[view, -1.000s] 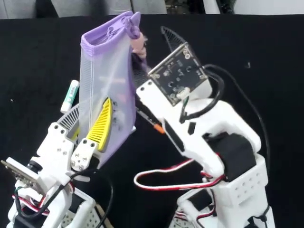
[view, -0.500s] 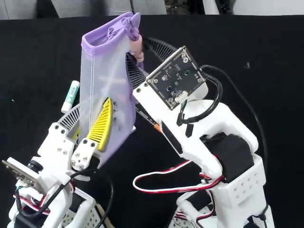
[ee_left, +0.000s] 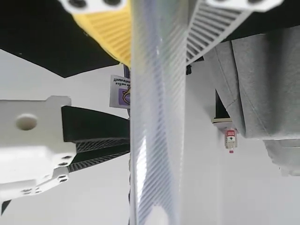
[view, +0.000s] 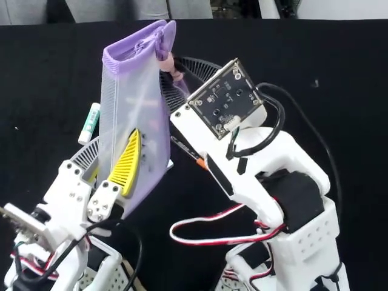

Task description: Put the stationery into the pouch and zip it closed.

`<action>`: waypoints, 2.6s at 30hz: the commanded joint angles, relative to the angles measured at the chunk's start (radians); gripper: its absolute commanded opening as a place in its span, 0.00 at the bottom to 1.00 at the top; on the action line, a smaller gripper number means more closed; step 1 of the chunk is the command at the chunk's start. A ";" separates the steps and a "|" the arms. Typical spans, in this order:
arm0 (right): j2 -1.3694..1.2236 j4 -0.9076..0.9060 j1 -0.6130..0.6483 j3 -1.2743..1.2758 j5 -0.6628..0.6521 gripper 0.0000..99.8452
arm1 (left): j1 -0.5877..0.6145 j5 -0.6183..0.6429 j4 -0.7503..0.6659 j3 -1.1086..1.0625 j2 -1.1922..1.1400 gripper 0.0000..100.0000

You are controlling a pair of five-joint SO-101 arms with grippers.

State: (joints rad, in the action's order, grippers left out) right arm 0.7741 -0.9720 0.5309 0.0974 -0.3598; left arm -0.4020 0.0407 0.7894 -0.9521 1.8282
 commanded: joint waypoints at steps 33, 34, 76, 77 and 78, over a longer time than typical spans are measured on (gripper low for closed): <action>-0.321 0.256 -0.629 -0.012 -0.210 0.01 | -0.002 0.009 0.003 0.099 -0.002 0.05; -0.321 0.258 -0.629 -0.012 -0.209 0.01 | -0.002 0.009 0.003 0.099 -0.002 0.05; -0.111 -0.141 -0.479 -0.124 -0.084 0.01 | 0.483 0.255 0.236 -0.166 -0.003 0.32; -0.111 -0.143 -0.482 -0.114 -0.078 0.01 | 0.504 0.255 0.199 -0.219 -0.003 0.32; -0.110 -0.143 -0.483 -0.105 -0.078 0.01 | 0.522 0.255 0.157 -0.269 -0.003 0.32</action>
State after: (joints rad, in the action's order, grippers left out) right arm 0.6299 -1.1178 0.0598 -0.0192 -0.4641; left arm 0.0399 0.2846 1.0717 -1.0549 1.8297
